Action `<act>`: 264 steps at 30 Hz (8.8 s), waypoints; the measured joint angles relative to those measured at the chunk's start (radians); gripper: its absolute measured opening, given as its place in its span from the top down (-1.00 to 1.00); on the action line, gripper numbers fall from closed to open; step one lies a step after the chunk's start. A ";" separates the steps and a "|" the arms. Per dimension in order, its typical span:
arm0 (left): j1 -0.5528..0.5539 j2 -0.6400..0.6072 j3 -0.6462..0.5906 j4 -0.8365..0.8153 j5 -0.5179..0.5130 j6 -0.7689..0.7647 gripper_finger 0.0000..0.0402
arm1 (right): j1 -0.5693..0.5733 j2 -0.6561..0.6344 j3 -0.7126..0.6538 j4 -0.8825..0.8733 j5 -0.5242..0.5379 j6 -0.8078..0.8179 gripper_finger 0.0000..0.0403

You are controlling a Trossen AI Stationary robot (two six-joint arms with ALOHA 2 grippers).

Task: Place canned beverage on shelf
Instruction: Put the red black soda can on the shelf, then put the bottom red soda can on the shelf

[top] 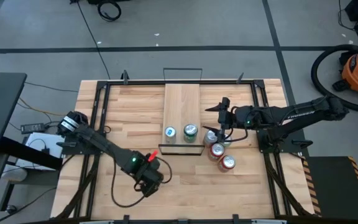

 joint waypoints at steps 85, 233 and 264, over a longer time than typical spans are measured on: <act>0.810 0.290 0.545 -0.253 0.025 1.564 -0.59 | 0.063 -0.013 0.000 -0.231 0.109 0.313 -0.73; 0.717 0.154 0.672 -0.200 -0.333 1.366 -0.93 | 0.076 -0.013 0.000 -0.380 0.038 0.309 -0.73; 0.152 -0.150 0.167 0.315 -0.534 1.174 -0.94 | 0.583 0.187 0.135 -0.724 -0.031 0.898 -0.73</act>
